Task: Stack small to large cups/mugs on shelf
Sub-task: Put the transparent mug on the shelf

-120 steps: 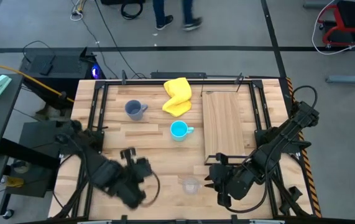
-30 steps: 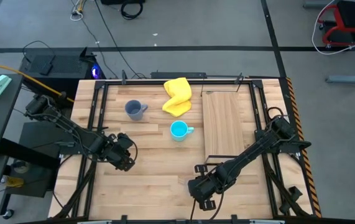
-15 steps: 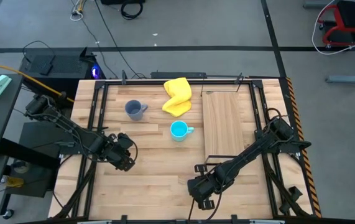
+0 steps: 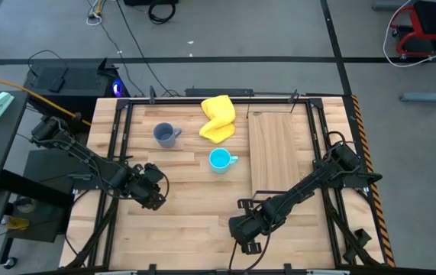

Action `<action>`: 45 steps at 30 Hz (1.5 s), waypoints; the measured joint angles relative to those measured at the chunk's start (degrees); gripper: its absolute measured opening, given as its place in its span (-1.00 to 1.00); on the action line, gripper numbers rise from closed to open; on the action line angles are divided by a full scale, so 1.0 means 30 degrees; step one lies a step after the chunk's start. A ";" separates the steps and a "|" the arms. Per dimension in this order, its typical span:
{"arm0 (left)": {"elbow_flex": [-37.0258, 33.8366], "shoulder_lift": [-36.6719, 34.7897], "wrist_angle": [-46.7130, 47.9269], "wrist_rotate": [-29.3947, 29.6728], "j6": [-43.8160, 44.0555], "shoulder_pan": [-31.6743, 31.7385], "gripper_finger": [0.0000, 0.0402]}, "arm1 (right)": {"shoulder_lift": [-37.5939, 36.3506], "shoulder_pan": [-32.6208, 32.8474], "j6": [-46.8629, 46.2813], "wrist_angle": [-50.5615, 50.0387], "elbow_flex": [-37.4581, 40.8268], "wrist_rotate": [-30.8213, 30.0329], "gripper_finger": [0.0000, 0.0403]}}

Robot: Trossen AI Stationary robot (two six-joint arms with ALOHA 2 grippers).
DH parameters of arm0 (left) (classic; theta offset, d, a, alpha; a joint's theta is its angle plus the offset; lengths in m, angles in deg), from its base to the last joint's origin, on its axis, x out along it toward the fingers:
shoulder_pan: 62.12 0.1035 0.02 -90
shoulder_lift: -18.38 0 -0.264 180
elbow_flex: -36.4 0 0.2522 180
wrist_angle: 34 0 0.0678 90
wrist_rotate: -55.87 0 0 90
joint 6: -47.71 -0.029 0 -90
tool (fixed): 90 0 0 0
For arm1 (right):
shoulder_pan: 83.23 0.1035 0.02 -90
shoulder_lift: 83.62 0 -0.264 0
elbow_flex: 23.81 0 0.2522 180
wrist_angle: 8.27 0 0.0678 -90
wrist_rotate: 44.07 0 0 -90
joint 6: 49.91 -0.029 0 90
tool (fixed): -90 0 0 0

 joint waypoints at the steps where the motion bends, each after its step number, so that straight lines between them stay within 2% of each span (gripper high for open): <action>1: 0.0000 0.0000 0.0000 0.0011 -0.0006 0.0001 -0.62 | 0.0000 0.0000 0.0187 -0.0144 -0.0037 0.0002 -0.97; 7: 0.0000 0.0000 -0.0002 0.0378 -0.0111 0.0006 -0.64 | 0.0029 0.0040 0.1119 -0.2234 -0.1723 0.0159 -0.98; 16: 0.0000 0.0000 -0.0006 0.0378 -0.0123 0.0000 -0.66 | 0.0029 0.0399 0.5371 -0.6390 -0.6895 0.0035 -0.99; 20: 0.0000 0.0000 -0.0003 0.0378 -0.0130 0.0006 -0.64 | 0.0036 0.0488 0.5986 -1.0631 -0.9530 -0.1482 -0.99; 24: 0.0000 0.0000 -0.0005 0.0378 -0.0461 0.0003 -0.66 | 0.0029 0.0238 0.4863 -1.5188 -1.2243 -0.3105 -1.00; 28: 0.0000 0.0000 -0.0014 0.0378 -0.0778 -0.0001 -0.69 | -0.0200 -0.0251 0.4441 -1.6719 -1.4295 -0.3577 -1.00; 33: 0.0000 0.0000 -0.0011 0.0378 -0.0851 0.0006 -0.70 | -0.1464 -0.0987 0.5076 -1.6720 -1.4983 -0.3570 -1.00; 39: 0.0000 0.0000 -0.0029 0.0378 -0.1405 0.0005 -0.69 | -0.3617 -0.2853 0.2979 -1.6769 -1.4392 -0.3694 -1.00; 42: 0.0000 0.0000 -0.0107 0.0378 -0.1874 0.0167 -0.71 | -0.4911 -0.3997 0.2898 -1.6718 -1.3083 -0.3684 -1.00; 45: 0.0000 0.0000 -0.0146 0.0385 -0.2137 0.0562 -0.73 | -0.6478 -0.5488 0.2996 -1.6684 -1.0556 -0.3253 -1.00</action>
